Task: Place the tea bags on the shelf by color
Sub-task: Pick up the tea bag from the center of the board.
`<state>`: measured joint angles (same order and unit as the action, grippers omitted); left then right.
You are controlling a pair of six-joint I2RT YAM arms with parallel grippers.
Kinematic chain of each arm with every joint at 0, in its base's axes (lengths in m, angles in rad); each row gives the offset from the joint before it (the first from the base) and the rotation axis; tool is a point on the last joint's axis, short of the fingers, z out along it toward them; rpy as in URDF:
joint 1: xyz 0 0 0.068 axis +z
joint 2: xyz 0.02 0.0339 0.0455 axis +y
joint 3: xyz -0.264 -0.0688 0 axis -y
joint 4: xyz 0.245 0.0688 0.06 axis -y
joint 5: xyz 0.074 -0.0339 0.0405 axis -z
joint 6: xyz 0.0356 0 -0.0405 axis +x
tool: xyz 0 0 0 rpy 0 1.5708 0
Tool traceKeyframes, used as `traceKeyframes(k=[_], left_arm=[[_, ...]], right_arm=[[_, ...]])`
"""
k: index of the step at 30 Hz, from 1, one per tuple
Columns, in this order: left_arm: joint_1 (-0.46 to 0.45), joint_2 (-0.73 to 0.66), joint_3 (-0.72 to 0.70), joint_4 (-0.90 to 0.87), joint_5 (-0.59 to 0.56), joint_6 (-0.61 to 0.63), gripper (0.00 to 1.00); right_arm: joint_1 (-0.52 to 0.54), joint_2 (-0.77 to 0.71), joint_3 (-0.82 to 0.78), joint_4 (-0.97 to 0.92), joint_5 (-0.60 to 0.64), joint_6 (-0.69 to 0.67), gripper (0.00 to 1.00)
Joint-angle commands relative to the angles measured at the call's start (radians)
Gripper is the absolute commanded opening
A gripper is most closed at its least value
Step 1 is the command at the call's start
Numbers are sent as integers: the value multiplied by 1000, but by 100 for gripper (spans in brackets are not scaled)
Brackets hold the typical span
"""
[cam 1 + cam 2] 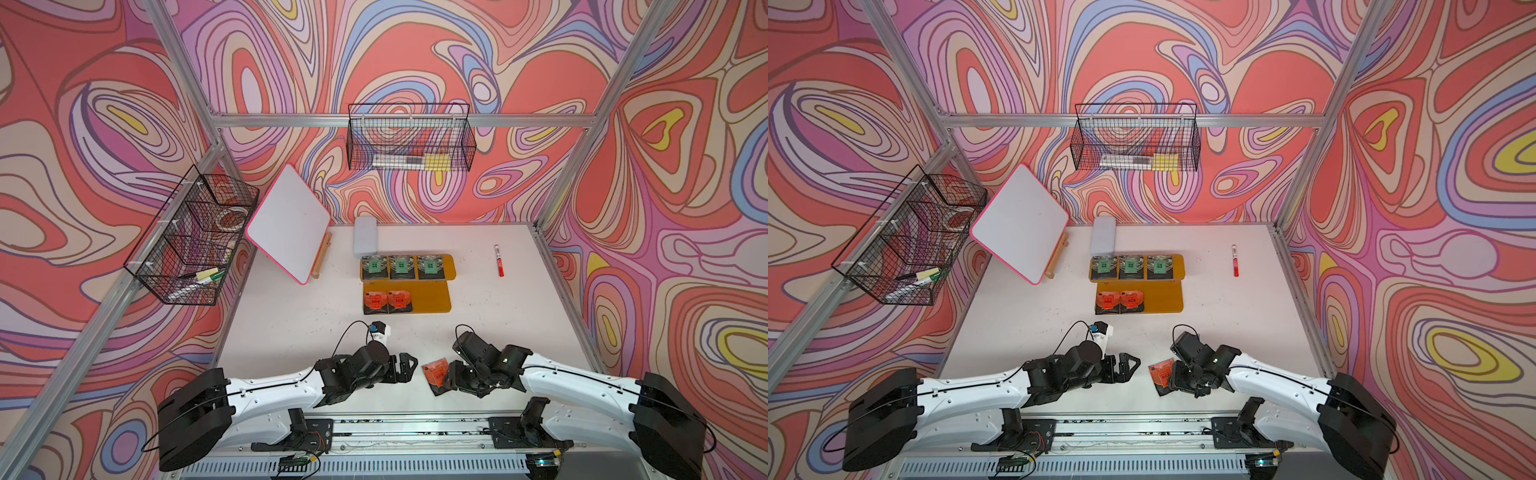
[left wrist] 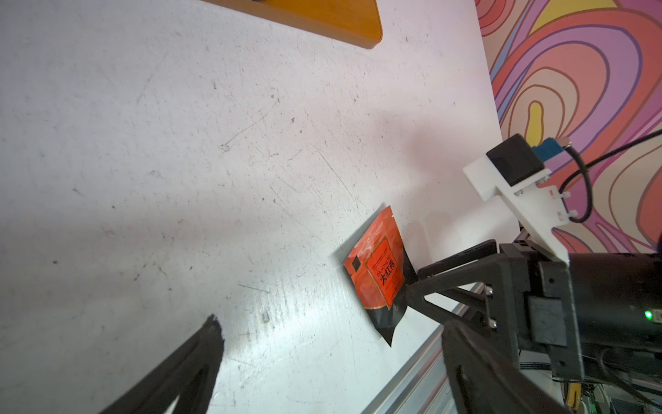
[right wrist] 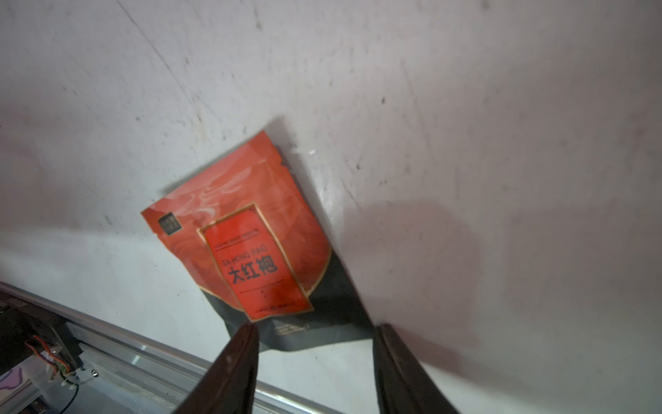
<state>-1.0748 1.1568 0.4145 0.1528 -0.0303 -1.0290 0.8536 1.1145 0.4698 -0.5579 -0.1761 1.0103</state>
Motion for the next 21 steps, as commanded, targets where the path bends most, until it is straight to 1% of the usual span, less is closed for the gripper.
traceKeyframes(k=[1, 10, 15, 21], left_arm=[[-7, 18, 17, 30, -8, -14, 96], [-8, 100, 19, 128, 30, -52, 83], [-11, 152, 13, 181, 30, -93, 77], [-14, 196, 14, 198, 11, -133, 72]], right_arm=[[5, 16, -19, 93, -35, 22, 52], [5, 66, -14, 158, -46, 19, 49], [5, 76, -16, 186, -55, 25, 49], [4, 83, -22, 208, -61, 30, 48]])
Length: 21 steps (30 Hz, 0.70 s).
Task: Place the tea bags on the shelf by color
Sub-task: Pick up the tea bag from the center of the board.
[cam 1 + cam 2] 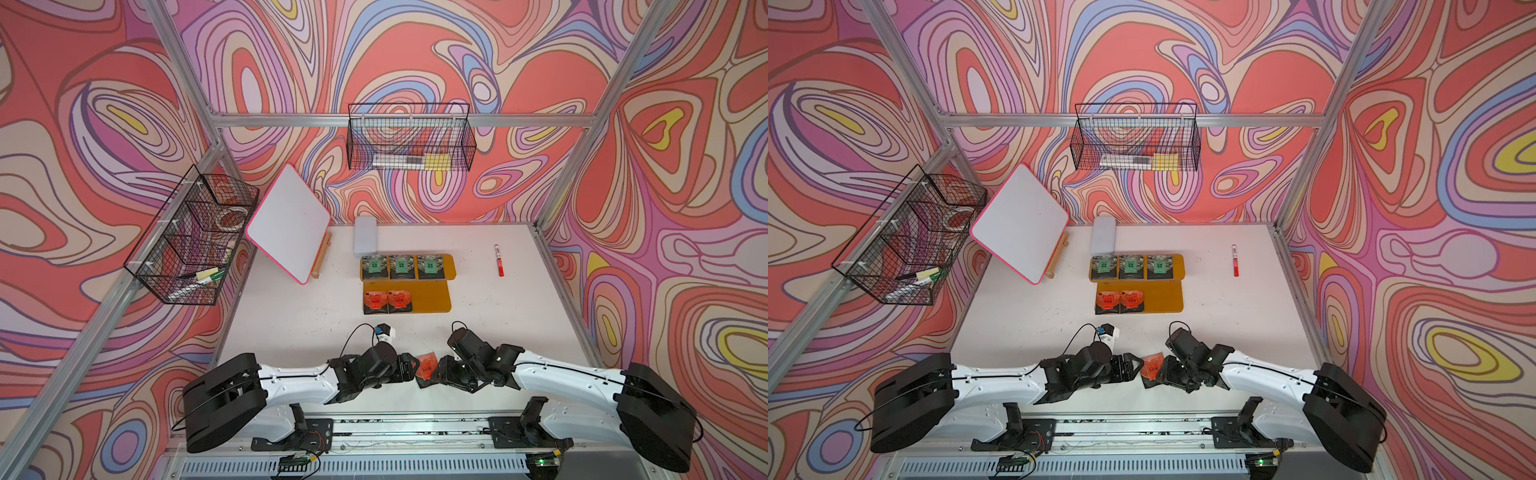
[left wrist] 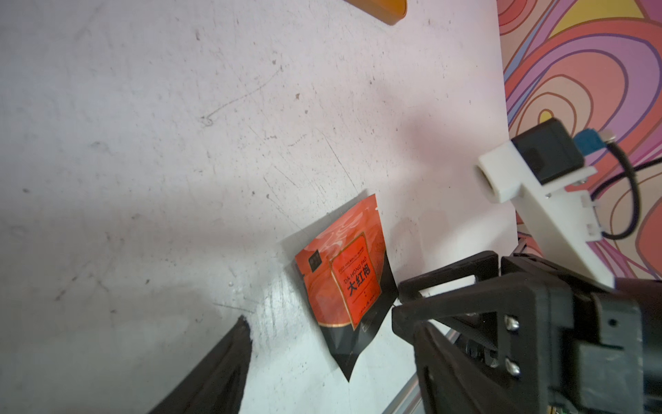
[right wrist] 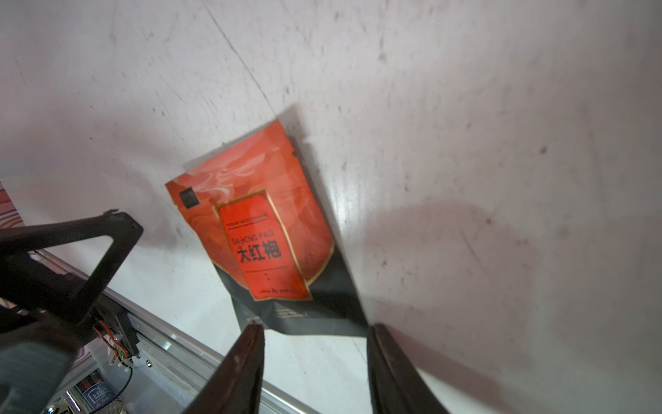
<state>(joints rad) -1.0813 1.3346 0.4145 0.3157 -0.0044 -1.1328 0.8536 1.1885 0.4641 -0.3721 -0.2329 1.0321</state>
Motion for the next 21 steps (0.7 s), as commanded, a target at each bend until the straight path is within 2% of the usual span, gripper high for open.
traceKeyframes(k=[1, 11, 21], left_arm=[[-9, 25, 13, 40, -17, -37, 71], [-17, 139, -9, 193, -3, -125, 64], [-20, 206, -10, 258, -5, -159, 61]], right_arm=[[4, 10, -17, 25, -6, 9, 48], [5, 18, -33, 46, -16, 16, 48], [5, 26, -36, 58, -20, 12, 48]])
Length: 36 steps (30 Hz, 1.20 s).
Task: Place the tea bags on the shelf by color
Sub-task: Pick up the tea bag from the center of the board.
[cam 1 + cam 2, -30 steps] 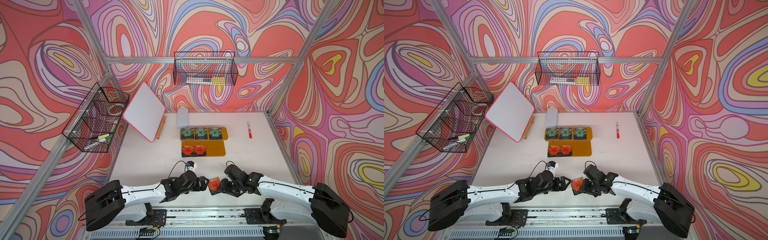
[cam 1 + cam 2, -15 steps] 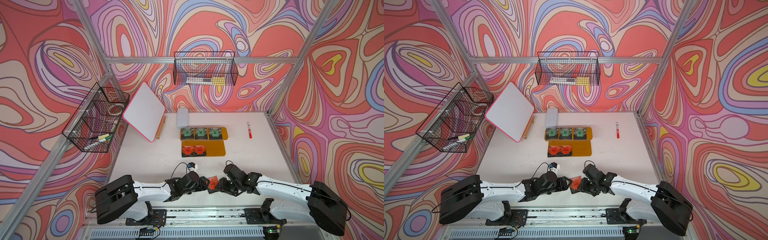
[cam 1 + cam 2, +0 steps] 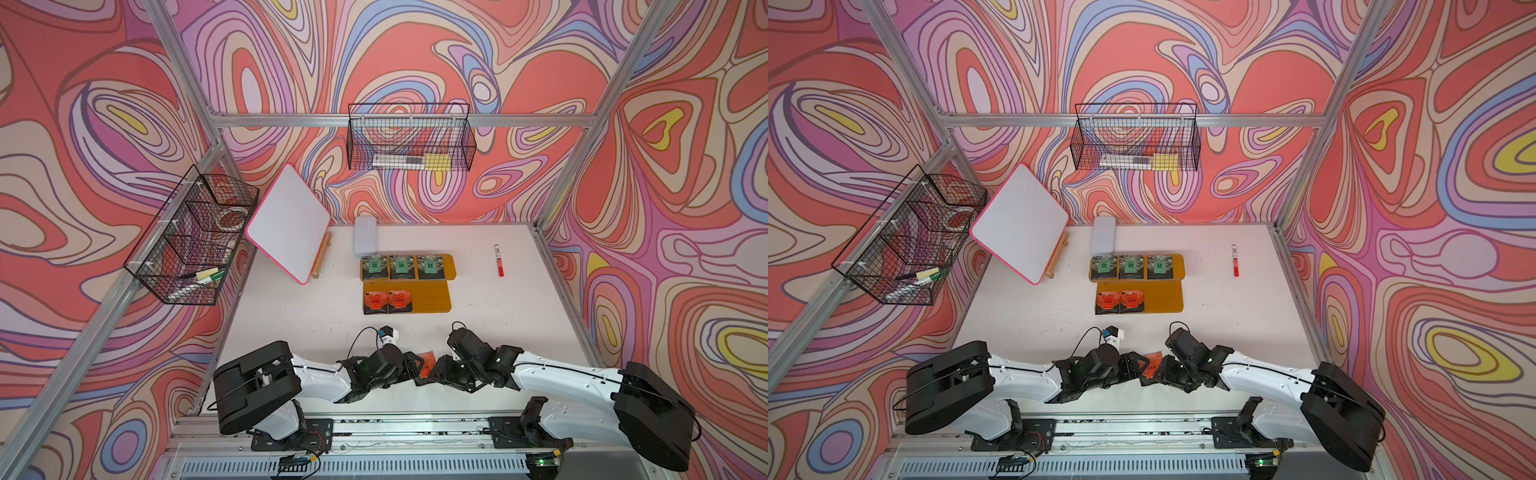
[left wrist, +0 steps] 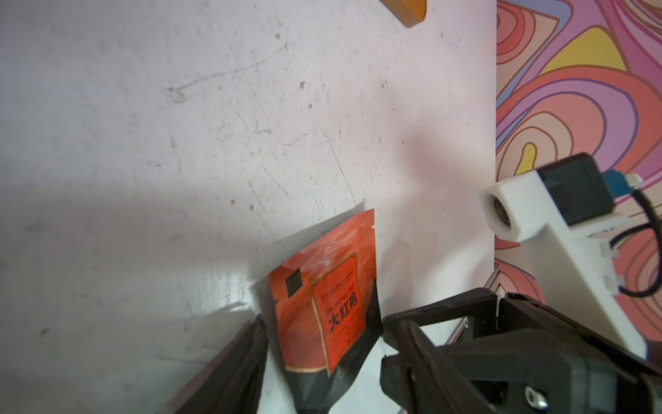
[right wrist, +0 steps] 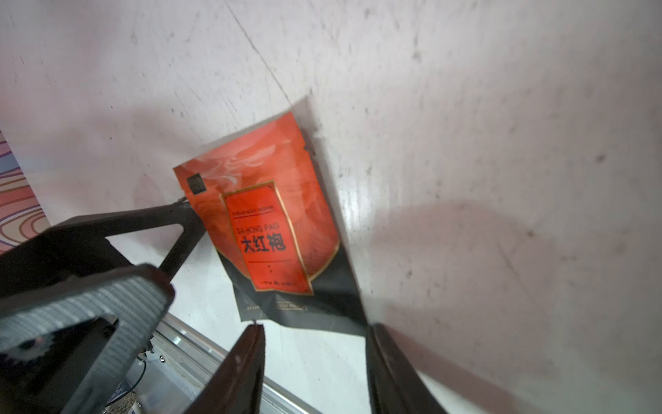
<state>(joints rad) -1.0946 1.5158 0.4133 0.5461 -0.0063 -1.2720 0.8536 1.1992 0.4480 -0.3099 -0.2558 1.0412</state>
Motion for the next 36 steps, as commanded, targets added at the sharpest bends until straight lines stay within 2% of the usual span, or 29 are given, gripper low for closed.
traceKeyframes(k=[1, 12, 20, 22, 27, 36], left_arm=[[-9, 30, -10, 33, -3, -22, 60], [-10, 65, -1, 61, -11, -43, 49], [-10, 80, -10, 84, -12, -44, 21], [-10, 81, -8, 85, -13, -43, 11], [-11, 75, -13, 87, -18, -42, 0], [-10, -8, -43, 140, -33, 20, 0]], right_arm=[[5, 17, -20, -5, 2, 2, 48], [5, 22, -22, -8, -5, 5, 48], [5, 26, -20, -18, 0, -4, 48], [5, 25, -19, -21, 1, -3, 48], [5, 16, -8, -34, 11, -7, 48], [5, -119, 65, -150, 141, -74, 52]])
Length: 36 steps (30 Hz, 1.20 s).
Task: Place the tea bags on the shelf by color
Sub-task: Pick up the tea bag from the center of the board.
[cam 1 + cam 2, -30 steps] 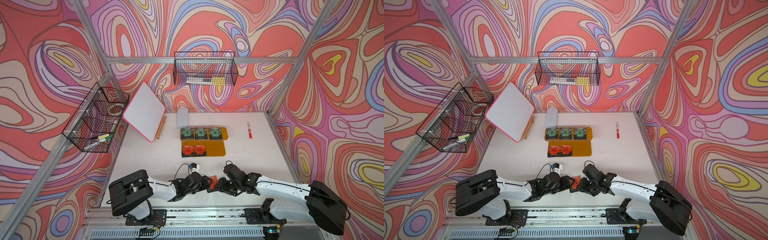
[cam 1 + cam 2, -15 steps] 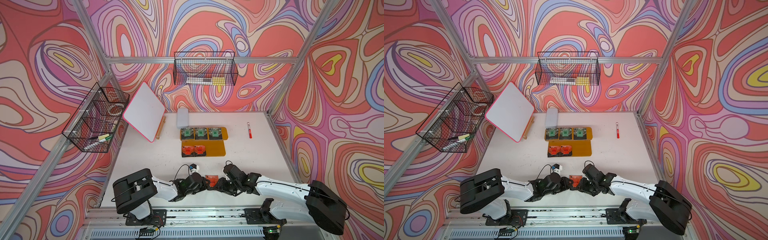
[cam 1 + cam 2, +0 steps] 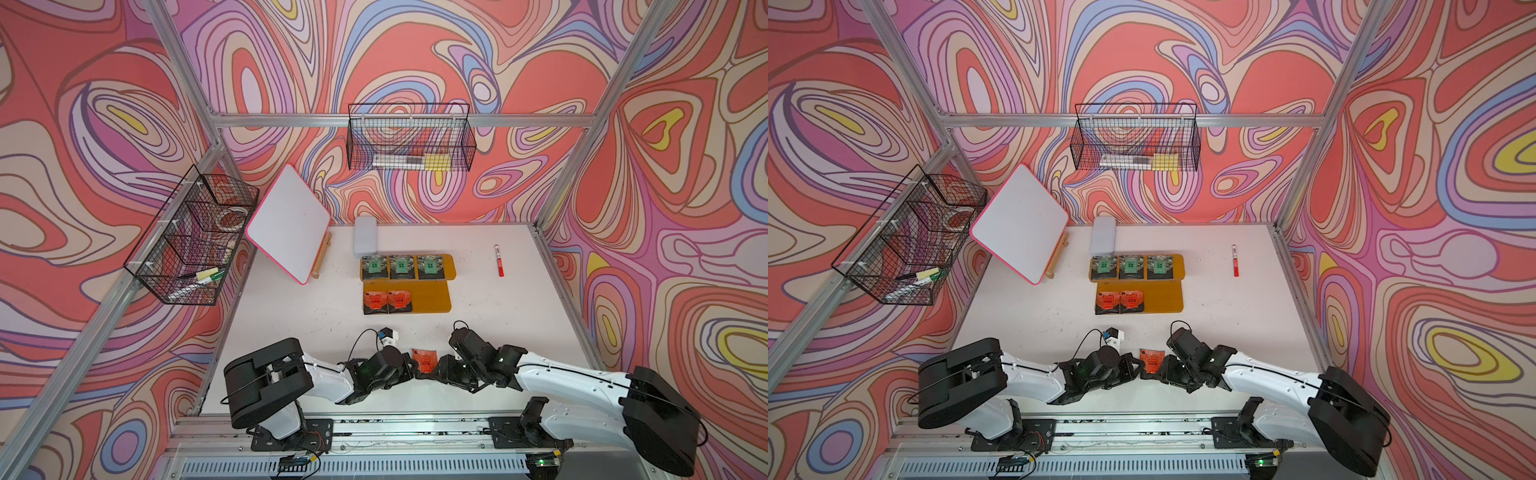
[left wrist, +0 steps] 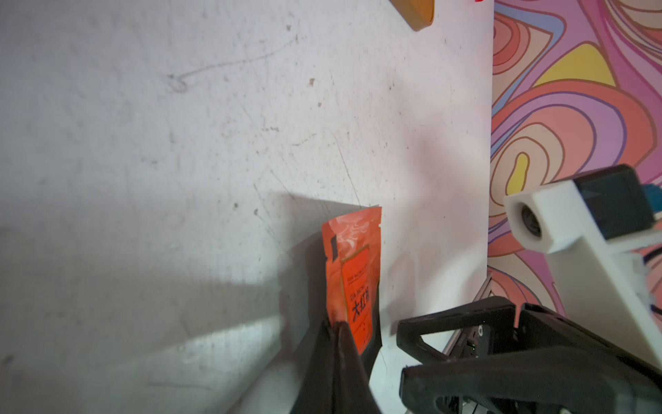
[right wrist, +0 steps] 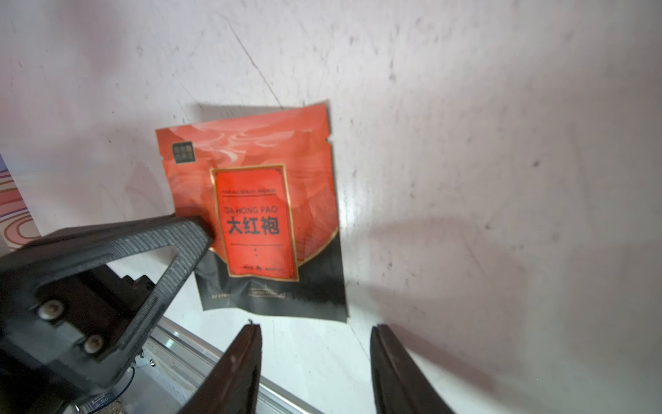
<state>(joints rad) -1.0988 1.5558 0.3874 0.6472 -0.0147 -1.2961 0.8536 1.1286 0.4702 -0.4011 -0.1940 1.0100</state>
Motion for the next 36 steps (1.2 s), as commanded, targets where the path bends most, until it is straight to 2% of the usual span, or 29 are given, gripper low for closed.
traceKeyframes(k=[1, 4, 8, 11, 15, 19, 31, 36], left_arm=[[-6, -72, -20, 32, -28, 54, 0], [0, -143, -21, -24, -39, 85, 0], [33, -226, -28, -77, -24, 115, 0], [65, -274, -25, -102, 14, 143, 0], [92, -327, -16, -113, 55, 176, 0], [119, -362, -38, -89, 84, 176, 0], [167, -315, -58, 130, 203, 144, 0], [202, -234, -96, 341, 257, 62, 0]], right_arm=[[5, -67, 57, -71, 91, -61, 53], [-3, -81, 94, -97, 111, -105, 54], [-44, -68, 138, -84, 64, -170, 54], [-94, -74, 155, -36, 12, -218, 54], [-183, -64, 161, 40, -127, -237, 53], [-203, -53, 165, 78, -178, -232, 52], [-263, -62, 61, 325, -327, -108, 50], [-270, -73, 16, 396, -337, -56, 49]])
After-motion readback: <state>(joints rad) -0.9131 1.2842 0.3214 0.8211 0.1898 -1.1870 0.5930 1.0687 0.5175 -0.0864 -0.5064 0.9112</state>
